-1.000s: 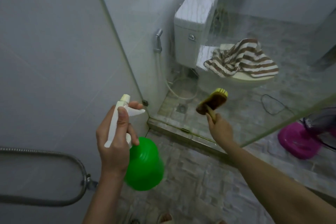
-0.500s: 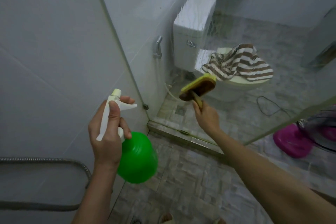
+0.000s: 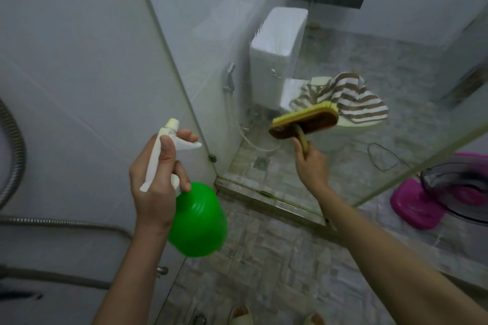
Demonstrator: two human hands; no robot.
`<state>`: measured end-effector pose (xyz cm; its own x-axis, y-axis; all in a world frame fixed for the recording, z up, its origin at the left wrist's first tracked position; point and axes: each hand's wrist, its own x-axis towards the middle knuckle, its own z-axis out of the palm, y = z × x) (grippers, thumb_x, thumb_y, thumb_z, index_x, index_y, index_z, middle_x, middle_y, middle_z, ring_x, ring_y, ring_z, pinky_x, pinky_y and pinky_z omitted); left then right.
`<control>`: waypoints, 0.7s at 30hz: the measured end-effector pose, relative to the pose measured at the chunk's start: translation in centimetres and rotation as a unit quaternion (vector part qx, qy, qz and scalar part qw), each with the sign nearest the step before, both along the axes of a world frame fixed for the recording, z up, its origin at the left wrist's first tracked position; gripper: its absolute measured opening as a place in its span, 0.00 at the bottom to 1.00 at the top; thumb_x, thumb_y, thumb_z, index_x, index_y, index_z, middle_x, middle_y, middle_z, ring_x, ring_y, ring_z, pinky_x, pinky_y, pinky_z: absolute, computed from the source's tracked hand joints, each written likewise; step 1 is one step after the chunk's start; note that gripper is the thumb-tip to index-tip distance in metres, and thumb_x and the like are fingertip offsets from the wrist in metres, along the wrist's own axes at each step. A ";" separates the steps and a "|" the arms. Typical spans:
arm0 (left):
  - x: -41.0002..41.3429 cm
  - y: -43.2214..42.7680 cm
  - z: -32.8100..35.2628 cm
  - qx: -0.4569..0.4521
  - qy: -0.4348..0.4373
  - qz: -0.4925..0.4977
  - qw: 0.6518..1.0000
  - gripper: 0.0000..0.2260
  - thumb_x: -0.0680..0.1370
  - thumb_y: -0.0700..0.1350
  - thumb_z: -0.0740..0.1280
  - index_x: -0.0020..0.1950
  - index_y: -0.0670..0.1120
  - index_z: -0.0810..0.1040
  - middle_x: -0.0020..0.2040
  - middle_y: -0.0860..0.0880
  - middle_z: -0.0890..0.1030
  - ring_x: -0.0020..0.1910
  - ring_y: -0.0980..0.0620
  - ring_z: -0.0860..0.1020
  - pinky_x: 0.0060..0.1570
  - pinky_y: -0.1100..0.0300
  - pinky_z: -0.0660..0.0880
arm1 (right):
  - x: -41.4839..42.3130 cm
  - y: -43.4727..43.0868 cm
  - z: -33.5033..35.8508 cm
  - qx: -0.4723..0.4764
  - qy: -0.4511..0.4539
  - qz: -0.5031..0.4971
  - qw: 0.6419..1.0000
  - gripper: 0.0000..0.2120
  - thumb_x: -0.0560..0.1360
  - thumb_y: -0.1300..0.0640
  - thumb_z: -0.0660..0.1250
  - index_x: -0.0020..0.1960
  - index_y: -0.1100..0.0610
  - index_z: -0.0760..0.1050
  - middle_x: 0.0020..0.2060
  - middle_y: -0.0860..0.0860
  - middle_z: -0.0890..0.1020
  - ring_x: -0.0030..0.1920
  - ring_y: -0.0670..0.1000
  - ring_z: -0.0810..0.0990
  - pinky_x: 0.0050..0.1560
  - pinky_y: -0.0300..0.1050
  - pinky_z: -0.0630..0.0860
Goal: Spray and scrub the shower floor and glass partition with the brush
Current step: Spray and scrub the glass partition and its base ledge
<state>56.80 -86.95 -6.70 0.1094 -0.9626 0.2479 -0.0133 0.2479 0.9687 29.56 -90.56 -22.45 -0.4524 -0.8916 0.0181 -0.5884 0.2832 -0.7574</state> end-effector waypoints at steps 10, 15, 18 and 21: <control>-2.2 1.8 4.5 -0.020 0.037 0.007 0.999 0.18 0.78 0.67 0.62 0.50 0.57 0.83 0.48 0.53 0.86 0.21 0.54 0.70 0.24 0.58 0.67 | 4.4 -8.0 13.2 -0.114 0.012 0.109 0.987 0.20 0.80 0.40 0.56 0.48 0.56 0.74 0.35 0.51 0.79 0.33 0.50 0.77 0.31 0.44 0.70; -2.8 2.8 5.7 -0.020 0.010 0.006 1.000 0.17 0.81 0.58 0.58 0.51 0.50 0.81 0.49 0.52 0.86 0.21 0.52 0.69 0.25 0.55 0.67 | -1.0 -0.8 6.7 -0.055 -0.013 0.035 0.998 0.19 0.80 0.40 0.57 0.51 0.55 0.76 0.32 0.47 0.77 0.31 0.48 0.76 0.33 0.46 0.71; -3.4 3.4 5.7 -0.016 0.010 0.006 1.000 0.16 0.81 0.59 0.59 0.50 0.51 0.81 0.49 0.51 0.85 0.20 0.51 0.69 0.25 0.53 0.66 | 0.7 -3.7 14.2 -0.129 -0.006 0.052 0.990 0.16 0.81 0.43 0.57 0.43 0.54 0.72 0.29 0.44 0.72 0.30 0.46 0.73 0.29 0.39 0.65; -4.4 3.9 5.5 -0.010 0.018 -0.003 1.000 0.21 0.79 0.66 0.61 0.52 0.49 0.81 0.50 0.50 0.85 0.21 0.52 0.69 0.24 0.53 0.66 | 1.1 -6.0 20.3 -0.237 0.002 0.030 0.971 0.17 0.81 0.43 0.57 0.37 0.50 0.68 0.27 0.44 0.70 0.27 0.42 0.70 0.30 0.35 0.63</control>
<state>52.42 -83.06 -1.21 0.1123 -0.9584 0.2626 0.0224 0.2666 0.9635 30.63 -96.56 -2.14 -0.3987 -0.8075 0.4347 -0.5961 -0.1321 -0.7920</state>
